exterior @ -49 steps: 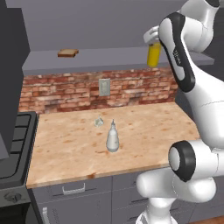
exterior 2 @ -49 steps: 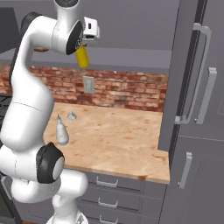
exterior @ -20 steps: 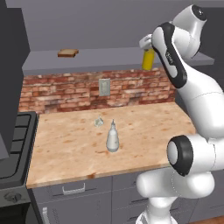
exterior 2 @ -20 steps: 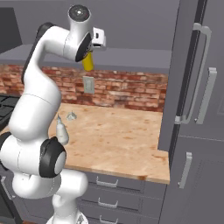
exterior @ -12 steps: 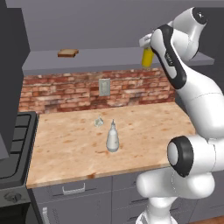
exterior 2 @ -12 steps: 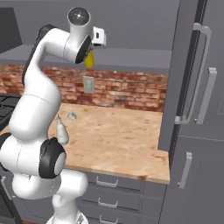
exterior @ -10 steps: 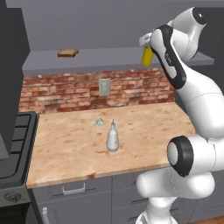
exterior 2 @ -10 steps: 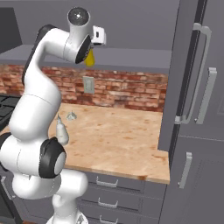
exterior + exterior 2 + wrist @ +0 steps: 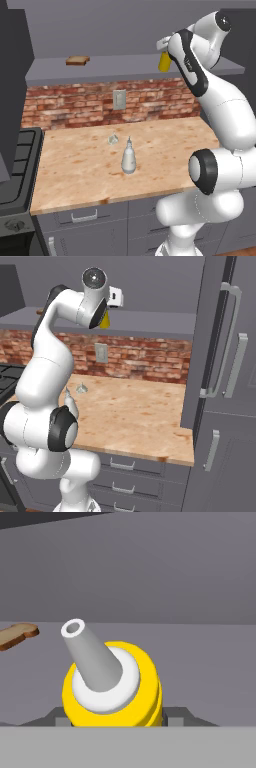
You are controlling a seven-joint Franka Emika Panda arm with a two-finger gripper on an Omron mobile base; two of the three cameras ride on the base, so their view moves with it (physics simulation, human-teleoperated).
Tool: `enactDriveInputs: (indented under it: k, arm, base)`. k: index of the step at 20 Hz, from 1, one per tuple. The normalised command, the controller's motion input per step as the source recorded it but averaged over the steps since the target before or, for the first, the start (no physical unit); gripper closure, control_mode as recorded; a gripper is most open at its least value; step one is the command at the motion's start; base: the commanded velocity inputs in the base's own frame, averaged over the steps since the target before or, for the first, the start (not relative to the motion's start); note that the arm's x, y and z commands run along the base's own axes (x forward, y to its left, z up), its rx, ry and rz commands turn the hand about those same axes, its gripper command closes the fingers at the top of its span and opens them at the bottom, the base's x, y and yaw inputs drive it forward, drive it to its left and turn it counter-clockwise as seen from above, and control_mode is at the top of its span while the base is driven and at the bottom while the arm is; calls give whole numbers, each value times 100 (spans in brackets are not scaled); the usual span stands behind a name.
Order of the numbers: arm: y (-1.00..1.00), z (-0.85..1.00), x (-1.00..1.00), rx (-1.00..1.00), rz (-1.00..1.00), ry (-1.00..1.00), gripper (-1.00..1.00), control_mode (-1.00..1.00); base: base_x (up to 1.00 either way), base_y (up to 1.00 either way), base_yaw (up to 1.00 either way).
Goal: Pick the mustard and oil and vinegar bottle from the counter and place them in the cabinet.
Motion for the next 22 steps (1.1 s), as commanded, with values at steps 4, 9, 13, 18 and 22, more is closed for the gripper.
enactDriveInputs:
  k: [4,9,13,18,22]
  arm:
    - [-5,-17,31,11,0,0,100,-100]
    - [-1,-21,22,8,0,0,100,-100]
    - [0,-23,11,4,0,0,100,-100]
    - [0,-21,15,0,0,0,100,-100]
    - [0,-15,25,0,0,0,100,-100]
  base:
    - [0,0,0]
    - [0,0,0]
    - [0,0,0]
    - [0,0,0]
    - [0,0,0]
